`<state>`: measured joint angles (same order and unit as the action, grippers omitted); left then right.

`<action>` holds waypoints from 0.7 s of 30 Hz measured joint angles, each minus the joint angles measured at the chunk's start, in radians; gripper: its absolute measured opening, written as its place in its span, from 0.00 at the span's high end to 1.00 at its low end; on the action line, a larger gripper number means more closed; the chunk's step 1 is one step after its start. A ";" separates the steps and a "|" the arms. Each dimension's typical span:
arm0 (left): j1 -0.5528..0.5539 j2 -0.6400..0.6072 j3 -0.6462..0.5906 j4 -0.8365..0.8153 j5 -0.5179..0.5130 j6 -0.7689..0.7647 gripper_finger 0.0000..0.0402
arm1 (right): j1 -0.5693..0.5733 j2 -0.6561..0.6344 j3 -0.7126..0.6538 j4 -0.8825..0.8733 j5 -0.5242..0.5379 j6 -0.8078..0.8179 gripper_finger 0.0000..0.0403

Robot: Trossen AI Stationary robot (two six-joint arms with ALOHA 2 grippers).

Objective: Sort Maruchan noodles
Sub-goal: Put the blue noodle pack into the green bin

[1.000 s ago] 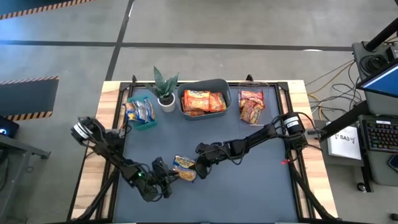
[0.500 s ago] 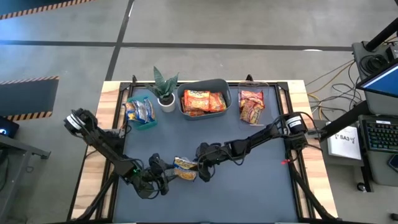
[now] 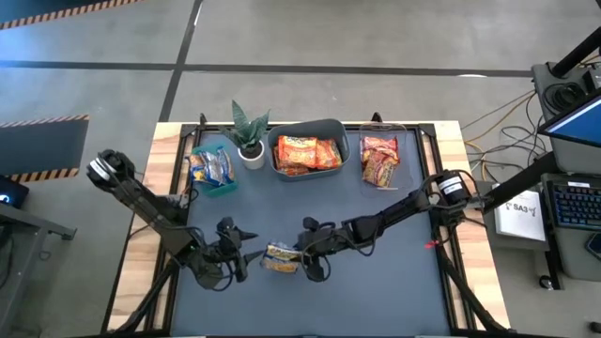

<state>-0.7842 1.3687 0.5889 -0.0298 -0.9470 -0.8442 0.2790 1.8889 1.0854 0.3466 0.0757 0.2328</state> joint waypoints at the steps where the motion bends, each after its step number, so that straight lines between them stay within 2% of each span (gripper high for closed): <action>1: 0.001 0.006 -0.008 0.027 0.000 -0.002 0.43 | 0.001 0.000 0.002 -0.001 0.001 -0.008 0.67; 14: 0.010 0.082 -0.156 0.508 0.052 0.101 0.43 | 0.001 0.000 0.027 -0.045 0.005 -0.011 0.67; 21: 0.037 0.194 -0.188 0.718 0.093 0.114 0.43 | 0.000 0.000 0.028 -0.050 0.006 -0.009 0.67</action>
<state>-0.7473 1.5624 0.4011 0.6883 -0.8541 -0.7299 0.2794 1.8893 1.1130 0.2970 0.0814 0.2241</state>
